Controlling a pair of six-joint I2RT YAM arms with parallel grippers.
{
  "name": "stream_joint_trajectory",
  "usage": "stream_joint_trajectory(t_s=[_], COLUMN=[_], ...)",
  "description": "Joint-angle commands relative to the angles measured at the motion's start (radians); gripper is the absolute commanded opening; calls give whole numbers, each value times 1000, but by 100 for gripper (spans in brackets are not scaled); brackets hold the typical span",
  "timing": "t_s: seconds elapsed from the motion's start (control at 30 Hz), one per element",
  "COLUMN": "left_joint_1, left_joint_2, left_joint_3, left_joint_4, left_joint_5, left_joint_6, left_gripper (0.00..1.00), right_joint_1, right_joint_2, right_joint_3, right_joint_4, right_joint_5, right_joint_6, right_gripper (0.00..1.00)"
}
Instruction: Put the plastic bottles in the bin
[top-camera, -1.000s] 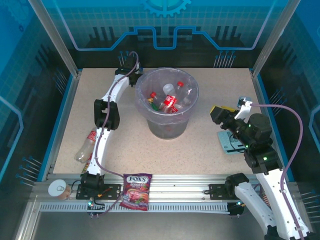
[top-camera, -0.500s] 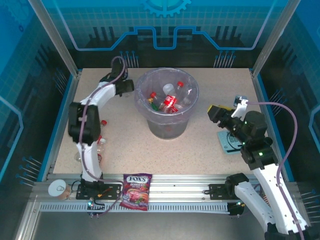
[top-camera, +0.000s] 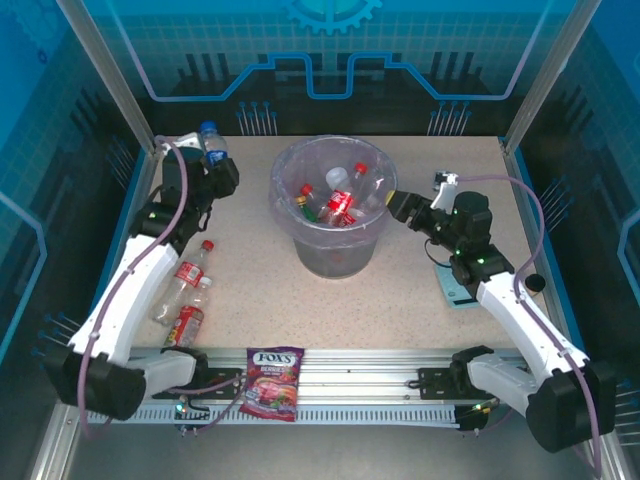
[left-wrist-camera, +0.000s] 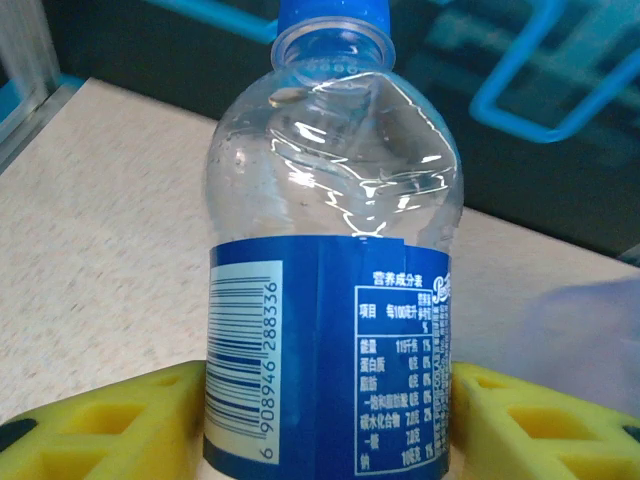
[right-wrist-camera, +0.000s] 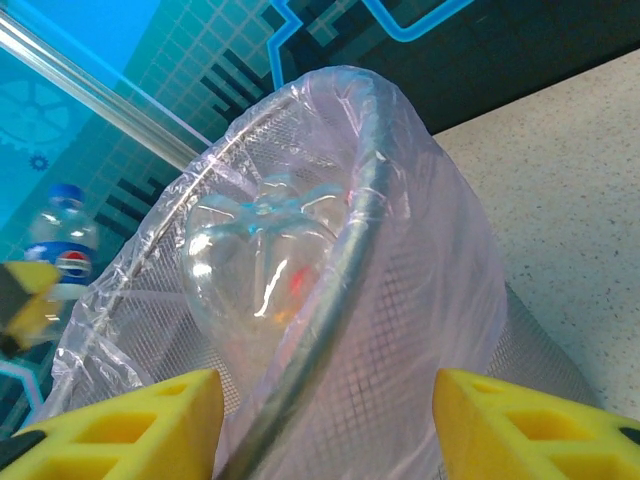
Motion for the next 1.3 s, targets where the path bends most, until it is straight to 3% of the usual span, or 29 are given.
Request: stream_joint_trajectory(t_s=[0.0,0.2,0.43,0.67,0.77,0.9,1.27], left_joint_1=[-103,-392,-568,-582,-581,-563,-502], left_joint_2=[-18,131,426,503,540,525,483], left_joint_3=[146,386,581,558,570,536,508], left_joint_4=[-157,-234,-211,-227,-305,-292,-297], left_joint_5=[-61,-187,-80,-3,-8,-15,72], left_joint_6=[71,142,142,62,47,28,6], left_gripper=[54,53,53,53,54,55,81], right_joint_1=[16,21,25,28,29,31,53], right_joint_2=[14,38,17,2,3,4,49], right_joint_3=[25,12,-18,-21,-20,-24,-15], right_joint_4=[85,111,104,109,112,117,159], right_joint_5=[-24,-45,-39,-53,-59,-57,-65], right_joint_6=[12,22,10,9,9,9,16], right_gripper=[59,59,59,59,59,59,59])
